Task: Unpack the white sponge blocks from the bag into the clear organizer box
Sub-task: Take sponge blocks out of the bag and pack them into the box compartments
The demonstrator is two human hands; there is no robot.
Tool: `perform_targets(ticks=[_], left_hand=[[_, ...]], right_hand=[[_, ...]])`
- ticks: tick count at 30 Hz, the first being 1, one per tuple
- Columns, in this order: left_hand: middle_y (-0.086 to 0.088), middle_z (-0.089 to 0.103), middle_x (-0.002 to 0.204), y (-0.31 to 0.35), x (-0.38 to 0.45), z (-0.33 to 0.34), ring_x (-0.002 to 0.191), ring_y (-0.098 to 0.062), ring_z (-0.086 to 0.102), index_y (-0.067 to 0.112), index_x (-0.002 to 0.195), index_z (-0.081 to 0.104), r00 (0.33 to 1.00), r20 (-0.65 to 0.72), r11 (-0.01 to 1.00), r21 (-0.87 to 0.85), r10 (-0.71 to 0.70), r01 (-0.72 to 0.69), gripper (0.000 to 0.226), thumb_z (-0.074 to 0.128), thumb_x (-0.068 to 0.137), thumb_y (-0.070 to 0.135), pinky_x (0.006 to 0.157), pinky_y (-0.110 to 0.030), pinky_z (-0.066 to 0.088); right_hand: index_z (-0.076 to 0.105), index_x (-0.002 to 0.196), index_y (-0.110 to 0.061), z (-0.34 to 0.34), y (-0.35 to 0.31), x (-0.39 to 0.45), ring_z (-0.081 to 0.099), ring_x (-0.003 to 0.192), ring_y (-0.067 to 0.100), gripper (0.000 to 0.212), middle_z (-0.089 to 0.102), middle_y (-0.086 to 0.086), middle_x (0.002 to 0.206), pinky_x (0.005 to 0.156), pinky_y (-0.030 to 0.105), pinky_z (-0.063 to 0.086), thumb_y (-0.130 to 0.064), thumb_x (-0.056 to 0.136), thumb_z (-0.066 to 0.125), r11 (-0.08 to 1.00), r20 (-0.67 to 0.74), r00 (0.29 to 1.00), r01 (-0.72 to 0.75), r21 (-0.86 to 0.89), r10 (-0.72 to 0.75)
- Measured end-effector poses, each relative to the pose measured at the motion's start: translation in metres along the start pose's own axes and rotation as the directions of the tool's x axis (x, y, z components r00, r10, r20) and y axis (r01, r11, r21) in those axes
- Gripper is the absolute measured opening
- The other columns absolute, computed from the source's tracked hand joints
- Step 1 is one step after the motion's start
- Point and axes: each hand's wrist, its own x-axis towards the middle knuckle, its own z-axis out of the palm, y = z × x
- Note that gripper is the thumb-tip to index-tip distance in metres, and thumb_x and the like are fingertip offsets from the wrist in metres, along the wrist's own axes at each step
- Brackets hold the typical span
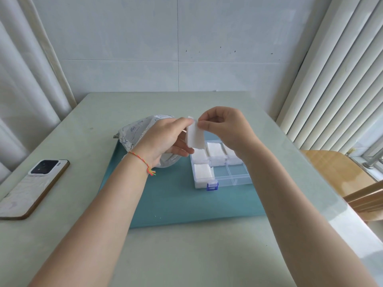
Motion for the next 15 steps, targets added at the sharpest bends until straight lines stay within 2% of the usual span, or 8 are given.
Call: perform_targets(ticks=[2, 5, 7, 9, 10, 12, 13, 15], left_hand=[[-0.016, 0.061, 0.079, -0.002, 0.000, 0.000, 0.058, -0.023, 0.068, 0.000, 0.099, 0.063, 0.999, 0.000, 0.997, 0.058, 0.044, -0.044, 0.021, 0.061, 0.095, 0.021, 0.055, -0.028, 0.056], [-0.016, 0.065, 0.076, -0.005, 0.002, 0.000, 0.055, -0.020, 0.068, 0.001, 0.090, 0.062, 0.997, -0.045, 0.994, 0.085, 0.069, -0.065, 0.010, 0.062, 0.093, 0.010, 0.054, -0.026, 0.056], [-0.017, 0.063, 0.074, -0.005, 0.003, 0.000, 0.056, -0.023, 0.068, -0.001, 0.091, 0.061, 0.995, -0.083, 0.998, 0.037, 0.054, -0.051, 0.011, 0.060, 0.093, 0.009, 0.053, -0.026, 0.057], [-0.014, 0.060, 0.069, -0.003, 0.003, 0.002, 0.057, -0.024, 0.065, 0.002, 0.087, 0.058, 0.993, -0.109, 0.998, -0.048, 0.044, -0.049, 0.008, 0.057, 0.092, 0.007, 0.050, -0.026, 0.055], [-0.013, 0.060, 0.069, -0.002, 0.002, 0.003, 0.059, -0.024, 0.064, 0.004, 0.086, 0.057, 0.994, -0.106, 0.993, -0.105, 0.039, -0.050, 0.008, 0.054, 0.092, 0.006, 0.049, -0.025, 0.053], [-0.012, 0.064, 0.075, 0.000, 0.000, 0.008, 0.066, -0.021, 0.068, 0.005, 0.090, 0.061, 0.999, -0.023, 0.970, -0.241, 0.024, -0.029, 0.015, 0.046, 0.093, 0.004, 0.050, -0.024, 0.052], [-0.009, 0.066, 0.075, 0.000, -0.002, 0.011, 0.067, -0.018, 0.069, 0.007, 0.090, 0.063, 0.999, 0.045, 0.951, -0.309, 0.014, 0.000, 0.021, 0.042, 0.094, 0.004, 0.050, -0.023, 0.051], [-0.003, 0.065, 0.074, -0.001, -0.004, 0.014, 0.065, -0.013, 0.069, 0.013, 0.089, 0.063, 0.986, 0.166, 0.914, -0.398, -0.010, 0.076, 0.026, 0.039, 0.094, 0.005, 0.051, -0.021, 0.051]], right_hand=[[0.070, 0.081, -0.014, 0.001, 0.001, 0.001, 0.058, 0.071, 0.010, 0.007, 0.070, 0.001, 0.079, 0.069, 0.019, 0.046, -0.008, 0.083, 0.074, 1.000, -0.003, 1.000, 0.009, -0.021, -0.009], [0.069, 0.089, -0.017, 0.001, 0.000, 0.001, 0.058, 0.077, 0.013, 0.003, 0.070, 0.003, 0.089, 0.074, 0.025, 0.048, -0.016, 0.087, 0.071, 0.992, -0.023, 0.996, 0.078, -0.103, -0.081], [0.065, 0.108, -0.023, -0.001, -0.001, -0.002, 0.059, 0.091, 0.011, 0.026, 0.065, -0.002, 0.107, 0.078, 0.019, 0.047, -0.032, 0.085, 0.074, 0.969, 0.049, 0.990, 0.142, -0.201, -0.135], [0.051, 0.130, -0.028, -0.003, -0.004, -0.006, 0.053, 0.109, 0.006, 0.064, 0.054, -0.008, 0.125, 0.082, 0.011, 0.041, -0.042, 0.075, 0.081, 0.938, 0.203, 0.970, 0.192, -0.290, -0.136], [0.044, 0.138, -0.028, -0.001, -0.004, -0.008, 0.048, 0.115, 0.005, 0.081, 0.049, -0.009, 0.131, 0.088, 0.012, 0.039, -0.044, 0.070, 0.084, 0.912, 0.268, 0.955, 0.219, -0.348, -0.127], [0.036, 0.144, -0.025, 0.005, -0.002, -0.010, 0.041, 0.125, 0.008, 0.097, 0.045, -0.007, 0.136, 0.102, 0.024, 0.036, -0.046, 0.065, 0.086, 0.851, 0.320, 0.938, 0.272, -0.450, -0.130], [0.037, 0.143, -0.023, 0.009, -0.002, -0.011, 0.040, 0.126, 0.011, 0.095, 0.046, -0.007, 0.135, 0.105, 0.033, 0.037, -0.047, 0.064, 0.085, 0.832, 0.316, 0.938, 0.286, -0.476, -0.142], [0.045, 0.134, -0.021, 0.015, -0.002, -0.012, 0.043, 0.121, 0.016, 0.080, 0.051, -0.007, 0.127, 0.102, 0.043, 0.042, -0.047, 0.067, 0.080, 0.817, 0.300, 0.939, 0.304, -0.490, -0.170]])
